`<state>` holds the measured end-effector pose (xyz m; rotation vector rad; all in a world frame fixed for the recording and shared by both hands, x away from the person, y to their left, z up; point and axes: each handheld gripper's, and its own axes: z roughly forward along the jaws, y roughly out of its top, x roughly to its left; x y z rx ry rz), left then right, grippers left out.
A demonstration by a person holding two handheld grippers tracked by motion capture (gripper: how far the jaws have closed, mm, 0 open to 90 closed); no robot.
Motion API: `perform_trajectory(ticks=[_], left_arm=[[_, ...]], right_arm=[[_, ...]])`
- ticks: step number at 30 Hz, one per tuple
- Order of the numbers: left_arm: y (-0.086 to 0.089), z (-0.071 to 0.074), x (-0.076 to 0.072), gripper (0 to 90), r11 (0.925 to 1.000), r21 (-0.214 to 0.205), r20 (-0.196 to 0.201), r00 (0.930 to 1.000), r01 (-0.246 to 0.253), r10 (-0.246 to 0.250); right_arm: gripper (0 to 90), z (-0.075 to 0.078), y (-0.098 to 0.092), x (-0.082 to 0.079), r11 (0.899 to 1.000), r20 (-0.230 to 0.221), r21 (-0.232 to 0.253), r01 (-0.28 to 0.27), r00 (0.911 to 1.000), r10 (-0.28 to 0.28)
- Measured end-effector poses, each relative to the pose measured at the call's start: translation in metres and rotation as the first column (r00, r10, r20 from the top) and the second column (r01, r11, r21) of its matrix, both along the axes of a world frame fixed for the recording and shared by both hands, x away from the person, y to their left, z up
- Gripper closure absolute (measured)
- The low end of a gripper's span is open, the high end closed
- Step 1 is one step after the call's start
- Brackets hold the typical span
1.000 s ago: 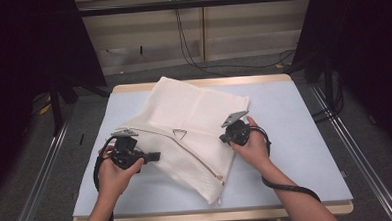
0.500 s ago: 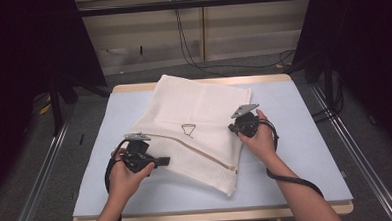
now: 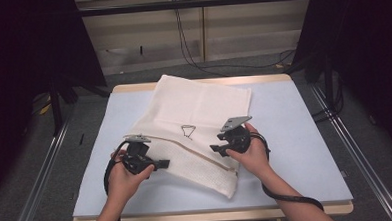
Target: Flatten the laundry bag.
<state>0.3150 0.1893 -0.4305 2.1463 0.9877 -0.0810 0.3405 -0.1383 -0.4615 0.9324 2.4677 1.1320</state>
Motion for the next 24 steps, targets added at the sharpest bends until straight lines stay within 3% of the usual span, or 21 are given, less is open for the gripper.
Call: perform_trajectory(ticks=[3, 8, 14, 17, 22, 24], left_arm=[[0.004, 0.001, -0.001, 75.5, 0.9998, 0.014, 0.009, 0.9999, -0.013, 0.013], [0.017, 0.004, 0.0, 54.5, 0.9983, 0.044, 0.023, 0.999, -0.039, 0.038], [0.035, 0.007, 0.002, 35.9, 0.9953, 0.07, 0.046, 0.9969, -0.066, 0.063], [0.04, 0.007, 0.003, 31.1, 0.9926, 0.092, 0.063, 0.9952, -0.08, 0.074], [0.047, 0.005, 0.003, 29.1, 0.992, 0.091, 0.062, 0.9946, -0.088, 0.083], [0.05, 0.003, 0.002, 28.3, 0.9907, 0.097, 0.059, 0.9942, -0.095, 0.09]], right_arm=[[48.0, -0.002, 0.001, -0.003, 1.0, -0.007, 0.019, -0.004, 1.0, 0.004], [45.4, -0.002, 0.004, -0.005, 0.999, -0.012, 0.031, -0.009, 0.9999, 0.009], [40.7, -0.006, 0.01, -0.006, 0.998, -0.027, 0.051, -0.021, 0.9994, 0.022], [38.7, -0.004, 0.016, -0.008, 0.998, -0.03, 0.064, -0.03, 0.9991, 0.032], [33.3, 0.002, 0.037, -0.015, 0.992, -0.04, 0.105, -0.077, 0.9959, 0.081], [32.4, 0.002, 0.048, -0.018, 0.991, -0.042, 0.095, -0.099, 0.9938, 0.103]])
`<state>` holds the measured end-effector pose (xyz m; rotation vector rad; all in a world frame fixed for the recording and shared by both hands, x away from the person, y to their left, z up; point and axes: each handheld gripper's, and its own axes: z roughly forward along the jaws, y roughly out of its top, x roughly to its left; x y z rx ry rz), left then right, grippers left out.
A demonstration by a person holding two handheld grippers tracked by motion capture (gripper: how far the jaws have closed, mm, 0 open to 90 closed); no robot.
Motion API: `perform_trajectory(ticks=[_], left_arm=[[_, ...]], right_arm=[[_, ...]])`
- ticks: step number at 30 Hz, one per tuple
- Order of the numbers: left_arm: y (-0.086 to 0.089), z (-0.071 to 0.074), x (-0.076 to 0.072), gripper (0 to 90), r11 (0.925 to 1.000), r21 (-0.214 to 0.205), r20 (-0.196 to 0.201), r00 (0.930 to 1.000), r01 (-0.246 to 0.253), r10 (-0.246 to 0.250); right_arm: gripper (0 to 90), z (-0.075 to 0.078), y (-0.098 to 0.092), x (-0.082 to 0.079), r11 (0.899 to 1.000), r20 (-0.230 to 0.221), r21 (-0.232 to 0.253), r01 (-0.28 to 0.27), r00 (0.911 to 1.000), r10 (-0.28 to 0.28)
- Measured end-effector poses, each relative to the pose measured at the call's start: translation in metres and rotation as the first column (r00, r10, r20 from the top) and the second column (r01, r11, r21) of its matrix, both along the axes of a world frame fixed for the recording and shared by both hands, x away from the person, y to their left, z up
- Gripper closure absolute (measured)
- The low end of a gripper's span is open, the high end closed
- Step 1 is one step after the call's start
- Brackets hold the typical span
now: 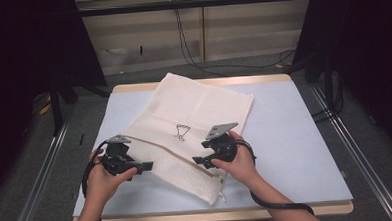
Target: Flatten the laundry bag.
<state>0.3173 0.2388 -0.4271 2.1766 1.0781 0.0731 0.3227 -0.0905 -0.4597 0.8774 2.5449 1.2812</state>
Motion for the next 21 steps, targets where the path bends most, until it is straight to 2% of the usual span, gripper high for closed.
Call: perform_trajectory(ticks=[3, 4, 5, 6, 8, 9, 11, 12, 13, 14, 15, 16, 17, 18, 19, 20, 21], left_arm=[[0.006, -0.002, 0.0, 25.1, 0.9997, 0.019, 0.005, 0.9999, -0.015, 0.015], [0.008, -0.003, 0.0, 24.4, 0.9995, 0.005, 0.003, 0.9995, -0.03, 0.03], [0.011, -0.003, 0.0, 23.3, 0.9994, 0.019, 0.007, 0.9996, -0.028, 0.028], [0.013, -0.004, 0.0, 22.6, 0.9993, 0.02, 0.009, 0.9995, -0.03, 0.03], [0.018, -0.003, 0.001, 19.7, 0.9989, 0.015, 0.015, 0.9989, -0.045, 0.045], [0.021, -0.002, 0.001, 18.6, 0.9982, 0.031, 0.029, 0.9983, -0.052, 0.051], [0.027, 0.001, 0.0, 18.1, 0.9959, 0.046, 0.04, 0.9963, -0.078, 0.076], [0.031, 0.002, 0.001, 17.6, 0.9949, 0.038, 0.05, 0.9946, -0.093, 0.091], [0.035, 0.003, 0.001, 17.1, 0.9943, 0.05, 0.055, 0.9943, -0.094, 0.091], [0.036, 0.004, 0.0, 17.0, 0.9936, 0.037, 0.054, 0.993, -0.107, 0.105], [0.039, 0.005, 0.001, 17.1, 0.9925, 0.046, 0.065, 0.9918, -0.114, 0.11], [0.04, 0.006, 0.001, 17.0, 0.9907, 0.043, 0.073, 0.9894, -0.129, 0.125], [0.043, 0.007, 0.002, 16.5, 0.991, 0.059, 0.084, 0.9898, -0.12, 0.115], [0.045, 0.009, 0.002, 16.3, 0.991, 0.054, 0.083, 0.9896, -0.122, 0.118], [0.044, 0.009, 0.002, 16.3, 0.9885, 0.028, 0.091, 0.9851, -0.149, 0.145], [0.045, 0.01, 0.003, 16.3, 0.9882, 0.024, 0.097, 0.9842, -0.152, 0.149], [0.045, 0.011, 0.003, 16.3, 0.9886, 0.028, 0.098, 0.9847, -0.148, 0.144]], right_arm=[[32.1, -0.006, 0.014, -0.001, 0.999, -0.012, -0.038, -0.035, 0.9993, 0.035], [31.8, -0.009, 0.017, -0.001, 0.998, -0.021, -0.049, -0.04, 0.999, 0.039], [31.2, -0.011, 0.02, -0.001, 0.998, -0.021, -0.057, -0.035, 0.9992, 0.034], [30.6, -0.013, 0.023, -0.002, 0.998, -0.018, -0.066, -0.02, 0.9997, 0.018], [30.8, -0.017, 0.026, -0.002, 0.995, -0.019, -0.094, -0.027, 0.9995, 0.026], [31.4, -0.019, 0.028, -0.003, 0.994, -0.024, -0.11, -0.016, 0.9996, 0.013], [33.7, -0.023, 0.029, -0.004, 0.99, -0.013, -0.138, -0.025, 0.9996, 0.024], [35.1, -0.023, 0.03, -0.004, 0.989, -0.008, -0.143, -0.022, 0.9998, 0.021], [38.2, -0.022, 0.03, -0.004, 0.987, -0.005, -0.158, -0.028, 0.9996, 0.028], [43.7, -0.022, 0.031, -0.004, 0.986, -0.004, -0.167, -0.022, 0.9997, 0.022], [53.1, -0.021, 0.031, -0.006, 0.985, -0.006, -0.171, -0.028, 0.9996, 0.027], [61.9, -0.02, 0.031, -0.005, 0.984, 0.0, -0.172, -0.054, 0.9985, 0.055], [64.6, -0.019, 0.032, -0.006, 0.981, 0.001, -0.184, -0.058, 0.9982, 0.059], [67.7, -0.018, 0.033, -0.007, 0.976, 0.013, -0.206, -0.064, 0.9976, 0.069], [72.9, -0.017, 0.033, -0.006, 0.976, 0.007, -0.205, -0.075, 0.9969, 0.078], [85.3, -0.017, 0.033, -0.005, 0.978, -0.002, -0.188, -0.09, 0.9959, 0.091], [87.2, -0.017, 0.033, -0.006, 0.974, 0.014, -0.206, -0.097, 0.9947, 0.102]])
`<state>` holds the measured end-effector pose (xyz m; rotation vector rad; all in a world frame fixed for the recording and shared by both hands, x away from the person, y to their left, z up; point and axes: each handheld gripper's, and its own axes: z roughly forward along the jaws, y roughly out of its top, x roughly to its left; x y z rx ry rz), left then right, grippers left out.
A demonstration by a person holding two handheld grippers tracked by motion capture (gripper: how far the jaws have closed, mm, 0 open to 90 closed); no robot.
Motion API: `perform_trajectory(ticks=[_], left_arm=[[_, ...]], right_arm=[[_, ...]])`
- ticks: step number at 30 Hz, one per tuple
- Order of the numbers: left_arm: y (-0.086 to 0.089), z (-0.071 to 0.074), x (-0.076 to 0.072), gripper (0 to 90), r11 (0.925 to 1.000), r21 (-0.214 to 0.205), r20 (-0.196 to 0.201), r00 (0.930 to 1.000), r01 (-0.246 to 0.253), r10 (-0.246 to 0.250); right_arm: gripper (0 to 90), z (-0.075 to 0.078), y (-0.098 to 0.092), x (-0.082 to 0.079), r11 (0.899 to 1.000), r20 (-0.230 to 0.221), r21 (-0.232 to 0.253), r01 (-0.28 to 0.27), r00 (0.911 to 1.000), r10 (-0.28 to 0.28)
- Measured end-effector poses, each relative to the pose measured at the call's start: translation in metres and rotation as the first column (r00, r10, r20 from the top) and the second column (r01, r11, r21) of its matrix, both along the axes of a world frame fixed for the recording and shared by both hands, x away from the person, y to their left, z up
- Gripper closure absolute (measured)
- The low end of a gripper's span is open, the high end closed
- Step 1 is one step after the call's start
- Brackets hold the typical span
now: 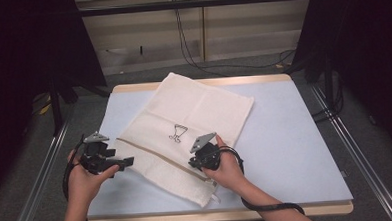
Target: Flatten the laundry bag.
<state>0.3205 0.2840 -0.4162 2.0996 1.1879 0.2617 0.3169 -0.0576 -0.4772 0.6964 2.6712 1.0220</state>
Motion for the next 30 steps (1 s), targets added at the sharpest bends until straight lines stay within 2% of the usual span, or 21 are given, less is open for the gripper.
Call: perform_trajectory(ticks=[1, 2, 4, 5, 9, 12, 13, 16, 17, 21, 23, 25, 27, 30], left_arm=[[0.0, 0.0, 0.001, 16.4, 0.9996, 0.014, -0.005, 0.9997, 0.023, -0.023], [-0.003, -0.002, 0.001, 16.4, 0.9999, 0.003, -0.005, 0.9999, 0.012, -0.012], [-0.008, -0.008, 0.004, 17.0, 0.9982, 0.032, -0.002, 0.9987, 0.051, -0.051], [-0.012, -0.011, 0.005, 17.9, 0.998, 0.029, -0.012, 0.9984, 0.056, -0.055], [-0.02, -0.017, 0.012, 21.3, 0.9945, 0.052, -0.007, 0.9959, 0.091, -0.09], [-0.027, -0.02, 0.014, 23.1, 0.993, 0.047, -0.017, 0.9941, 0.108, -0.107], [-0.029, -0.02, 0.014, 23.7, 0.9934, 0.035, -0.012, 0.994, 0.109, -0.109], [-0.034, -0.019, 0.015, 24.5, 0.9893, 0.047, -0.025, 0.9902, 0.138, -0.137], [-0.036, -0.019, 0.015, 24.6, 0.9914, 0.031, -0.017, 0.9918, 0.127, -0.127], [-0.042, -0.02, 0.018, 26.8, 0.9879, 0.038, -0.026, 0.9884, 0.15, -0.149], [-0.044, -0.021, 0.02, 30.0, 0.9873, 0.027, -0.029, 0.9873, 0.157, -0.156], [-0.047, -0.023, 0.021, 31.0, 0.987, 0.025, -0.035, 0.9868, 0.159, -0.158], [-0.051, -0.025, 0.023, 35.4, 0.9828, 0.026, -0.045, 0.9823, 0.183, -0.182], [-0.06, -0.029, 0.025, 43.0, 0.9726, 0.002, -0.072, 0.9701, 0.233, -0.232]], right_arm=[[88.3, 0.0, -0.001, 0.001, 1.0, 0.003, 0.007, 0.002, 1.0, -0.002], [90.0, -0.001, -0.003, 0.002, 1.0, -0.007, 0.024, 0.002, 1.0, -0.001], [90.0, -0.001, -0.004, 0.003, 1.0, -0.01, 0.028, 0.002, 0.9999, -0.002], [90.0, -0.001, -0.004, 0.003, 1.0, -0.008, 0.028, 0.001, 1.0, -0.001], [90.0, 0.0, -0.006, 0.002, 1.0, -0.004, 0.023, 0.0, 1.0, 0.0], [90.0, 0.002, -0.012, 0.001, 1.0, -0.011, 0.01, -0.011, 0.9999, 0.011], [90.0, 0.003, -0.016, 0.001, 1.0, -0.008, 0.004, -0.013, 0.9999, 0.013], [90.0, 0.006, -0.033, 0.001, 1.0, -0.009, -0.002, -0.011, 0.9999, 0.011], [90.0, 0.006, -0.039, 0.0, 1.0, -0.011, -0.008, -0.013, 0.9999, 0.013], [90.0, 0.007, -0.067, -0.001, 1.0, -0.012, -0.005, 0.007, 0.9999, -0.007], [90.0, 0.008, -0.078, -0.003, 1.0, -0.015, 0.011, 0.025, 0.9996, -0.025], [90.0, 0.008, -0.086, -0.004, 1.0, -0.008, 0.003, 0.021, 0.9997, -0.021], [90.0, 0.009, -0.094, -0.005, 0.999, -0.014, 0.015, 0.032, 0.9994, -0.031], [90.0, 0.011, -0.103, -0.006, 0.998, -0.02, 0.038, 0.056, 0.9983, -0.055]])
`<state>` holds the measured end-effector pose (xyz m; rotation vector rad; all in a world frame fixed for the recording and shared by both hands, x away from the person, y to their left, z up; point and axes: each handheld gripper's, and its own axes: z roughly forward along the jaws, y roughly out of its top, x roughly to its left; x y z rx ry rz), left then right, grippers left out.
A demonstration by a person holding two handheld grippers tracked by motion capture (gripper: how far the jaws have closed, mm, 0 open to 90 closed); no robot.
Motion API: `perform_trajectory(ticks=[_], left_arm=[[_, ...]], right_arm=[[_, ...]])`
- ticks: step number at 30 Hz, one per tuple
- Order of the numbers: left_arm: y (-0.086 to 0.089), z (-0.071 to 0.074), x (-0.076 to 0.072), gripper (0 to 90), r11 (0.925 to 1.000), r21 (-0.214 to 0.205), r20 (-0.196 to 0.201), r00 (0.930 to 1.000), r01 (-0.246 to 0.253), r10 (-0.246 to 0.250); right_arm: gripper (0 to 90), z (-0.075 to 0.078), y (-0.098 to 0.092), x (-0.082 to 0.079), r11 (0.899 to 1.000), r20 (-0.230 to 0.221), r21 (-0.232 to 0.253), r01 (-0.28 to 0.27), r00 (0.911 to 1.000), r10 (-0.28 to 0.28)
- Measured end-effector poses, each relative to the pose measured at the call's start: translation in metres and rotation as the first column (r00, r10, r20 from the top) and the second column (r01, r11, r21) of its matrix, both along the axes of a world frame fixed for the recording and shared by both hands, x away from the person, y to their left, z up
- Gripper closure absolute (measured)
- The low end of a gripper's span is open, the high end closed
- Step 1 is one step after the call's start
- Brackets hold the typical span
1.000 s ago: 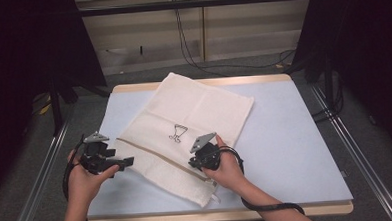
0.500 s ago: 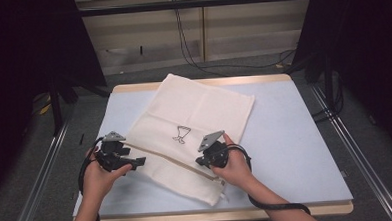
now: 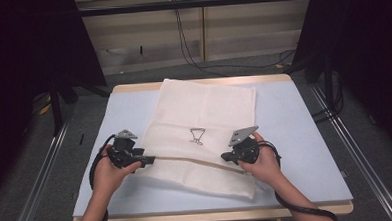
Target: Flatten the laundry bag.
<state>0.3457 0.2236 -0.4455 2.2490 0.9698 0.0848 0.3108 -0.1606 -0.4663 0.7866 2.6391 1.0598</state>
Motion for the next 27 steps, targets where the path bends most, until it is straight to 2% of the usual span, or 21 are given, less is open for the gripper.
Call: perform_trajectory(ticks=[3, 7, 9, 10, 12, 14, 15, 17, 18, 19, 20, 21, 23, 24, 25, 26, 27], left_arm=[[-0.01, -0.004, 0.002, 53.2, 0.9986, -0.033, -0.031, 0.9986, 0.042, -0.043], [-0.025, -0.011, 0.003, 65.0, 0.9961, -0.034, -0.078, 0.9934, 0.081, -0.084], [-0.032, -0.013, 0.002, 68.6, 0.9937, -0.017, -0.084, 0.9902, 0.11, -0.112], [-0.034, -0.013, 0.002, 71.5, 0.9916, -0.01, -0.099, 0.9867, 0.129, -0.129], [-0.041, -0.013, 0.001, 74.6, 0.992, -0.026, -0.105, 0.9866, 0.123, -0.125], [-0.044, -0.013, 0.002, 78.7, 0.986, 0.001, -0.115, 0.9794, 0.167, -0.166], [-0.047, -0.014, 0.001, 80.2, 0.9846, -0.001, -0.125, 0.9769, 0.175, -0.174], [-0.053, -0.017, -0.002, 86.3, 0.9855, -0.042, -0.162, 0.9722, 0.165, -0.169], [-0.055, -0.018, -0.002, 87.5, 0.9818, -0.038, -0.178, 0.9656, 0.186, -0.19], [-0.058, -0.02, -0.004, 88.0, 0.9811, -0.045, -0.185, 0.9635, 0.189, -0.194], [-0.06, -0.02, -0.004, 88.5, 0.9808, -0.032, -0.188, 0.9625, 0.193, -0.195], [-0.061, -0.021, -0.004, 88.8, 0.9797, -0.033, -0.182, 0.9626, 0.198, -0.201], [-0.062, -0.019, -0.005, 88.7, 0.979, -0.027, -0.176, 0.9631, 0.202, -0.203], [-0.063, -0.018, -0.005, 88.1, 0.9783, -0.028, -0.168, 0.9638, 0.205, -0.207], [-0.062, -0.017, -0.004, 87.2, 0.9742, -0.01, -0.154, 0.9623, 0.225, -0.224], [-0.064, -0.016, -0.004, 85.5, 0.9758, -0.017, -0.139, 0.9659, 0.218, -0.218], [-0.065, -0.014, -0.003, 83.2, 0.9722, -0.01, -0.134, 0.9632, 0.234, -0.233]], right_arm=[[90.0, 0.0, -0.01, 0.0, 0.999, -0.006, 0.024, 0.032, 0.9995, -0.032], [90.0, -0.001, -0.022, -0.001, 0.997, -0.01, 0.039, 0.07, 0.9976, -0.069], [90.0, 0.0, -0.027, -0.001, 0.997, -0.001, 0.006, 0.075, 0.9972, -0.075], [90.0, 0.0, -0.03, -0.001, 0.997, 0.001, 0.001, 0.082, 0.9966, -0.082], [90.0, 0.001, -0.036, -0.001, 0.996, -0.008, 0.017, 0.091, 0.9958, -0.091], [90.0, 0.0, -0.042, -0.001, 0.993, -0.008, 0.011, 0.114, 0.9934, -0.114], [90.0, 0.0, -0.045, -0.001, 0.992, -0.016, 0.017, 0.125, 0.9921, -0.124], [90.0, -0.001, -0.05, -0.001, 0.989, -0.026, 0.021, 0.15, 0.9885, -0.149], [90.0, -0.002, -0.053, -0.001, 0.985, -0.026, 0.033, 0.167, 0.9857, -0.167], [89.4, -0.002, -0.057, 0.0, 0.982, -0.017, 0.028, 0.187, 0.9823, -0.186], [87.3, -0.002, -0.06, -0.001, 0.981, -0.023, 0.043, 0.188, 0.9821, -0.187], [84.1, -0.002, -0.062, -0.002, 0.975, -0.021, 0.048, 0.216, 0.9764, -0.215], [84.5, 0.0, -0.066, -0.004, 0.974, -0.018, 0.043, 0.222, 0.975, -0.221], [82.9, 0.002, -0.067, -0.005, 0.971, -0.018, 0.051, 0.232, 0.9727, -0.231], [79.6, 0.004, -0.07, -0.007, 0.97, -0.018, 0.058, 0.237, 0.9714, -0.237], [78.3, 0.006, -0.072, -0.009, 0.964, -0.019, 0.056, 0.258, 0.966, -0.258], [77.7, 0.008, -0.074, -0.011, 0.965, -0.01, 0.061, 0.257, 0.9665, -0.257]])
